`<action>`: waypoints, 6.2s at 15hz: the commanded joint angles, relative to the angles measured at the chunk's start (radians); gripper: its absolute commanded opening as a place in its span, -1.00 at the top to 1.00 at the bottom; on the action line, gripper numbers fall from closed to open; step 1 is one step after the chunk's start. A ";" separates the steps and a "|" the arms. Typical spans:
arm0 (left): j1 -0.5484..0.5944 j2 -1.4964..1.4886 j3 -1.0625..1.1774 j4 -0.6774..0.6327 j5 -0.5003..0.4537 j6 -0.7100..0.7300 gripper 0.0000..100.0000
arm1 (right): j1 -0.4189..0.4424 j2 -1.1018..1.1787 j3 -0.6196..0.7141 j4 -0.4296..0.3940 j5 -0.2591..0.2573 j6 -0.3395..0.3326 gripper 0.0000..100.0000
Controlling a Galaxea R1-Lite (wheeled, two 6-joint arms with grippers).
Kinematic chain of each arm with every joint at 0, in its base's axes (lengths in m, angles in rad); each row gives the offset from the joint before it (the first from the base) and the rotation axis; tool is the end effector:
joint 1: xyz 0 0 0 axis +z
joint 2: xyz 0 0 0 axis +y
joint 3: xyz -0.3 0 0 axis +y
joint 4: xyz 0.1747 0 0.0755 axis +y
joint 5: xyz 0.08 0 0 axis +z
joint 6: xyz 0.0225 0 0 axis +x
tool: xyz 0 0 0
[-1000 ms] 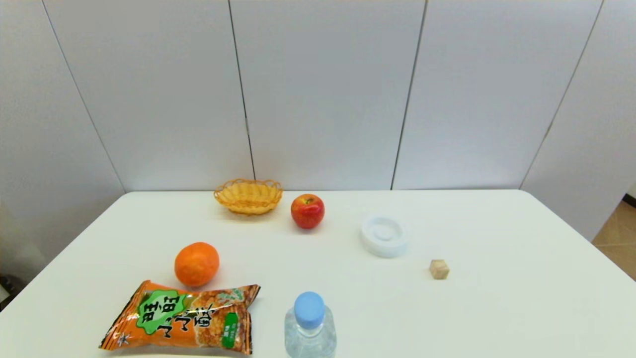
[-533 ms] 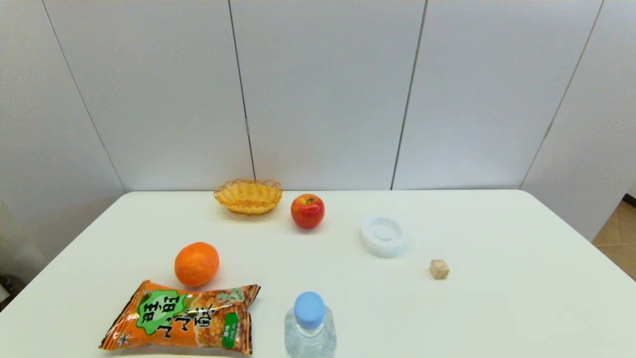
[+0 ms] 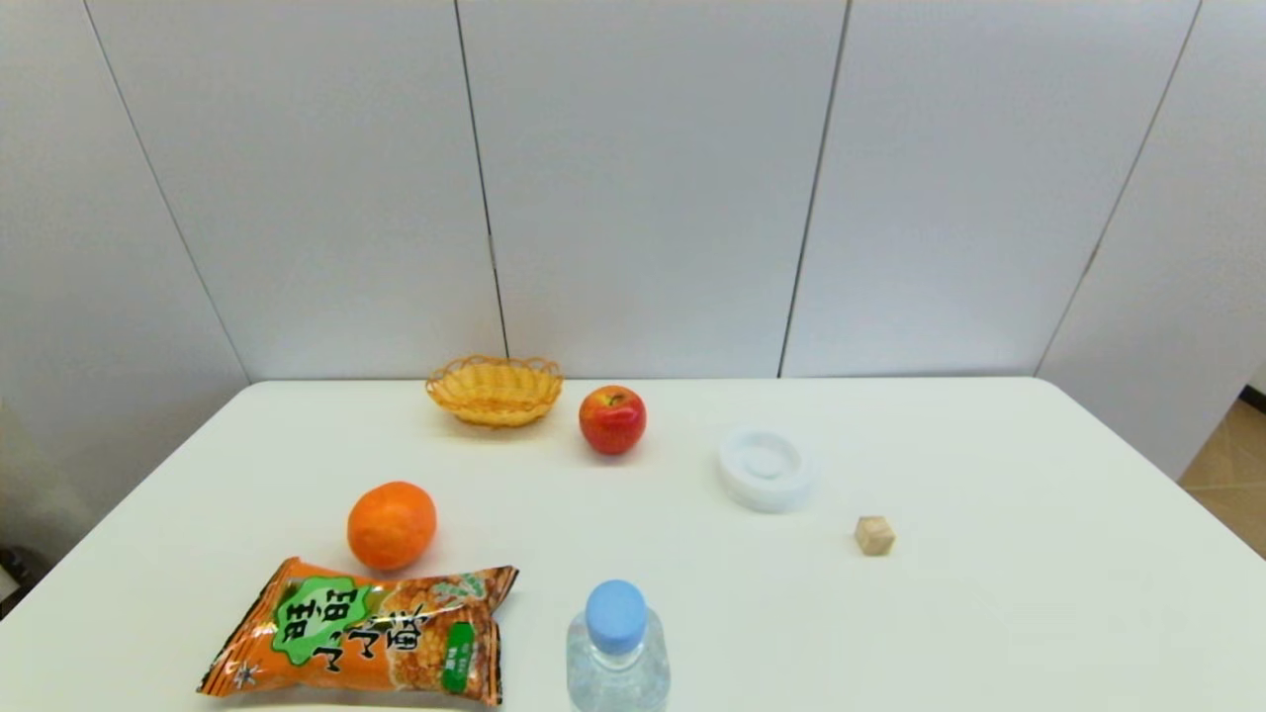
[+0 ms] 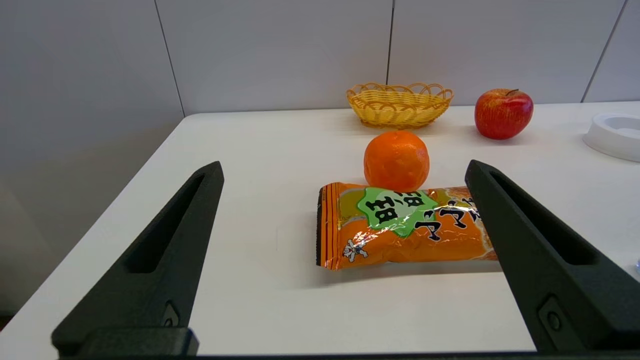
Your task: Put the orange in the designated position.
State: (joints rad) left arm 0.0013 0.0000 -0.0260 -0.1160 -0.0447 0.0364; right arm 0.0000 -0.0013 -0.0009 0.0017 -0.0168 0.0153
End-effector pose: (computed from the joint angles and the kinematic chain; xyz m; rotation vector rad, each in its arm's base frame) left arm -0.0259 -0.0010 0.0945 0.0396 -0.1427 -0.0407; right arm -0.0230 -0.0004 0.0755 0.0153 -0.0006 -0.0168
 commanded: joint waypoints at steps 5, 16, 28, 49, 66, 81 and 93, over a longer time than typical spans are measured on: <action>0.000 0.000 0.026 0.121 0.025 0.002 -1.00 | 0.000 0.001 0.001 0.000 0.000 0.000 -1.00; 0.000 0.000 0.027 0.117 0.026 -0.016 -1.00 | 0.000 0.001 0.001 0.000 0.000 0.000 -1.00; 0.000 0.000 0.026 0.117 0.026 -0.016 -1.00 | 0.000 0.001 0.001 0.000 0.000 0.000 -1.00; 0.000 0.000 0.026 0.117 0.026 -0.016 -1.00 | 0.000 0.001 0.001 0.000 0.000 0.002 -1.00; 0.000 0.000 0.027 0.117 0.026 -0.016 -1.00 | 0.000 0.001 0.001 0.000 0.000 0.002 -1.00; 0.000 0.000 0.026 0.117 0.026 -0.016 -1.00 | 0.000 0.001 0.001 0.000 0.000 0.002 -1.00; 0.000 0.000 0.026 0.117 0.026 -0.016 -1.00 | 0.000 0.001 0.001 -0.002 -0.002 0.003 -1.00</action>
State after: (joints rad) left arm 0.0013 -0.0013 0.0000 0.0017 -0.0183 0.0200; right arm 0.0000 -0.0013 -0.0009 0.0000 -0.0181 0.0181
